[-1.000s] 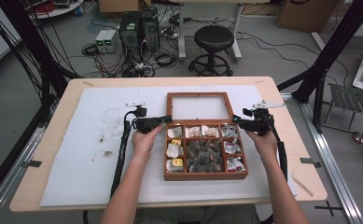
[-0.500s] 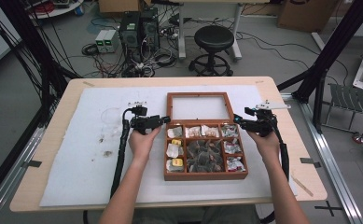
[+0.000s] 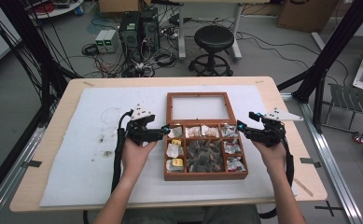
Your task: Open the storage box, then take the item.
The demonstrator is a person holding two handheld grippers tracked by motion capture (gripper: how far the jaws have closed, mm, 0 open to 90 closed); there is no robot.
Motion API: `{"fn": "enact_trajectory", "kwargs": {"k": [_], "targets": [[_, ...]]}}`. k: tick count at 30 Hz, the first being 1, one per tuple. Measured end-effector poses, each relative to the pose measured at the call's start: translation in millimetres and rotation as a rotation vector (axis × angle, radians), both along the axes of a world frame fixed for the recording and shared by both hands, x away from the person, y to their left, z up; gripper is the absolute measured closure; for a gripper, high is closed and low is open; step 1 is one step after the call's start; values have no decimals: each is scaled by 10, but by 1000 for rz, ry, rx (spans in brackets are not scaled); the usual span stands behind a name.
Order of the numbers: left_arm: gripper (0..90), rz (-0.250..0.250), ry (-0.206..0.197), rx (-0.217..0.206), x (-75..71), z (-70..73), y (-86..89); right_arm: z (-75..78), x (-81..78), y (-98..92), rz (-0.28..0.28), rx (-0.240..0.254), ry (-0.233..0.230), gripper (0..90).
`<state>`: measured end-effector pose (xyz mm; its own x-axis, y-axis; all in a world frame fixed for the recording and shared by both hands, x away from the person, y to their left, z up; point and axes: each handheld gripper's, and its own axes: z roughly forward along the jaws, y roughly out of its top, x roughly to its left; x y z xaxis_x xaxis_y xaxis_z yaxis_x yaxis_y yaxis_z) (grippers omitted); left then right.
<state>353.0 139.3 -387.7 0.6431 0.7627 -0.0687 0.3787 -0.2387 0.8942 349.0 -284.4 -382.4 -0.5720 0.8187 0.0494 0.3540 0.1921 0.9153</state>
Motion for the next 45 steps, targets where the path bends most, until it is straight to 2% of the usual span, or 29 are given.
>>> {"fn": "enact_trajectory", "kwargs": {"k": [3, 7, 9, 14, 17, 22, 25, 31, 37, 45], "targets": [[253, -25, -55, 16, -192, 28, 34, 3, -82, -24, 0, 4, -4, 336], [238, -95, -109, -27, -423, 18, 128, 4, -182, -58, 1, 18, -12, 330], [209, -98, -133, -48, -518, 0, 192, 4, -222, -80, 6, 19, -20, 329], [193, -84, -193, -40, -715, -5, 369, 0, -356, -124, -13, 43, -42, 315], [185, -84, -215, -37, -800, 20, 452, 27, -413, -129, -2, 33, -53, 294], [185, -70, -217, -53, -886, 4, 576, 61, -547, -171, 4, 39, -85, 277], [186, -71, -206, -73, -896, 10, 591, 72, -591, -218, -7, 44, -86, 271], [185, -102, -210, -72, -923, 25, 497, 119, -635, -292, -25, 69, -103, 265], [186, -138, -171, -89, -881, -6, 429, 123, -636, -303, -24, 65, -106, 263], [185, -187, -166, -80, -844, -13, 279, 119, -651, -359, -43, 68, -104, 262]]}}
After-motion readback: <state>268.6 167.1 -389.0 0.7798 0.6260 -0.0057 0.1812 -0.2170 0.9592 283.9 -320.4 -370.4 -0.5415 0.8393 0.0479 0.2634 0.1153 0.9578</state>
